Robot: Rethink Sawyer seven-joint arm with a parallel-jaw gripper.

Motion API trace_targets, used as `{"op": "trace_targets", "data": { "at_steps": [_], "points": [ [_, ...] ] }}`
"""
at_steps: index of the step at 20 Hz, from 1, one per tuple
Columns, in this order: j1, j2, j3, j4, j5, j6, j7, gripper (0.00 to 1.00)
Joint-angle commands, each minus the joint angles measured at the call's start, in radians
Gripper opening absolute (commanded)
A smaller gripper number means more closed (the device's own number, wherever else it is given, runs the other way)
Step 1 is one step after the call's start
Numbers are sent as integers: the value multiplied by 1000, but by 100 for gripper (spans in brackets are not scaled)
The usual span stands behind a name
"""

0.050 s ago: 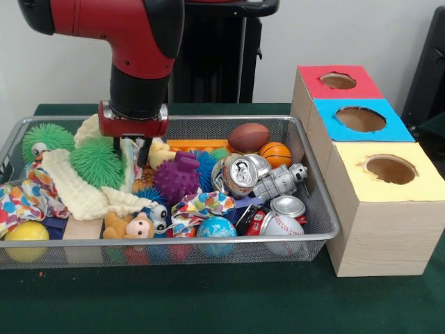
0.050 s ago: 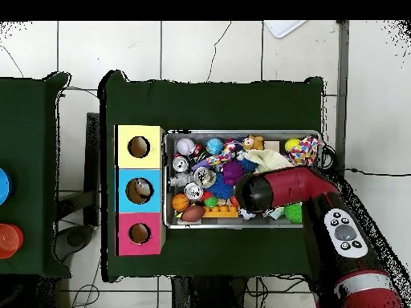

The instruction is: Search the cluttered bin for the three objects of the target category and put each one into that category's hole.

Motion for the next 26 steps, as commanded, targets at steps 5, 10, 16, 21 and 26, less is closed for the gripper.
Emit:
{"op": "trace_targets", "data": {
  "at_steps": [5,10,16,21,26],
  "points": [
    [23,38,-14,-8,-93,68,-169,0],
    [52,-98,34,34,12,159,-186,0],
    [92,-224,103,42,167,300,-171,0],
    [172,-260,88,-7,251,421,-68,0],
    [201,-259,79,16,312,377,14,0]
  ]
}}
